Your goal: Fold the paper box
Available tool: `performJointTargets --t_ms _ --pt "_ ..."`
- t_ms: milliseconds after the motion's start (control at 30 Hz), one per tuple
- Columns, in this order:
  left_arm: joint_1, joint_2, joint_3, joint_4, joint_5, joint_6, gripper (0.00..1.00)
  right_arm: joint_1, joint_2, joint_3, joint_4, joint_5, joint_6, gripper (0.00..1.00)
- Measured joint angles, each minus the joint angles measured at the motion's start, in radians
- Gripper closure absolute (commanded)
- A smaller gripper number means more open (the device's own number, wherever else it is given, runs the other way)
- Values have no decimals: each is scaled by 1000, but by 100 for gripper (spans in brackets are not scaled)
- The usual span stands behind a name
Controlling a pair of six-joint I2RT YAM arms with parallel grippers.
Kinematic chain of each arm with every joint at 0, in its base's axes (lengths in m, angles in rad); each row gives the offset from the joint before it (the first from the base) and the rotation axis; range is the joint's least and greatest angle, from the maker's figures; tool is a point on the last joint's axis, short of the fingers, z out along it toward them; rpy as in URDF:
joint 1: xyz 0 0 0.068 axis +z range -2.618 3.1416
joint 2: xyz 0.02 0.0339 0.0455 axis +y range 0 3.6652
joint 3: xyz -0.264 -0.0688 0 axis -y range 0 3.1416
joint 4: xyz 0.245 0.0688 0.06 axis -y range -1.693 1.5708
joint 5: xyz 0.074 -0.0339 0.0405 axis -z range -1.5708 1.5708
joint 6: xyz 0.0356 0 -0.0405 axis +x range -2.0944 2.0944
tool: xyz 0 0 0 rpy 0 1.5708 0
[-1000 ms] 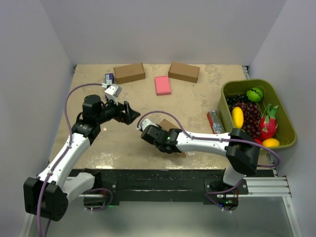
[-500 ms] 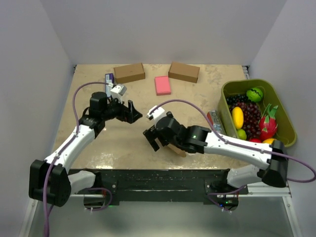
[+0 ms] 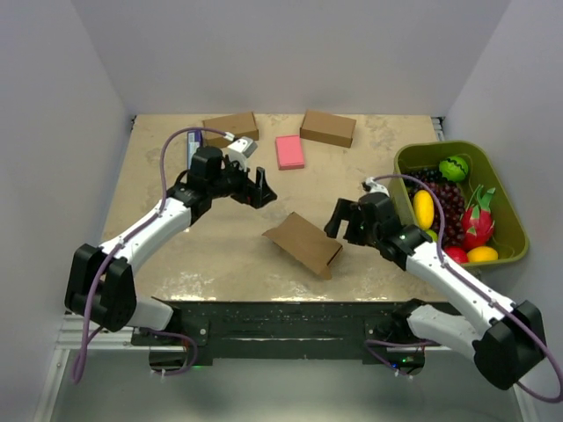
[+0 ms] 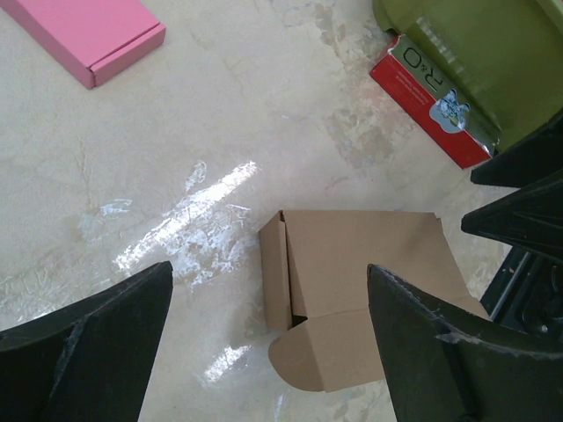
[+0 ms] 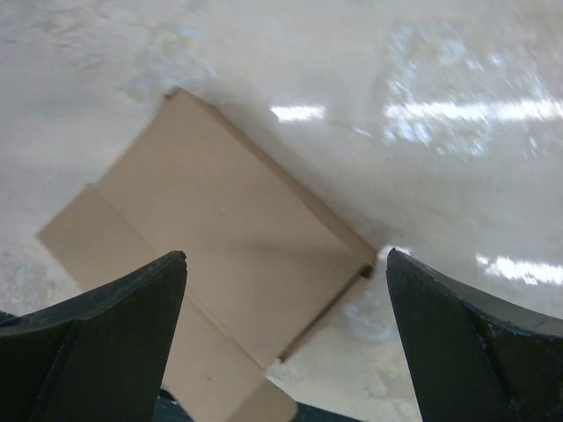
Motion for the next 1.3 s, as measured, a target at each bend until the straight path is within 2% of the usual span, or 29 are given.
performJointTargets --t_ms 167,333,667,833,967,1067,1100,1300 --pt "1 2 -11 31 -12 0 4 -61 -165 -151 -26 -32 120 1" --pt "-1 17 -41 35 -4 0 4 -63 -297 -290 42 -89 245 9" --pt "-5 50 -46 58 31 -16 5 -63 -222 -446 222 -172 371 22" --pt "-7 50 -50 72 43 -16 5 -63 -214 -479 261 -172 389 36" --pt "-8 57 -51 72 56 -16 5 -63 -209 -502 299 -171 404 53" --pt "-10 60 -57 63 68 -15 5 -62 -204 -517 348 -178 421 62" --pt "-11 60 -61 60 72 -15 4 -62 -201 -523 367 -181 426 69" --pt "-12 58 -126 50 108 -11 3 -63 -199 -552 452 -187 451 91"
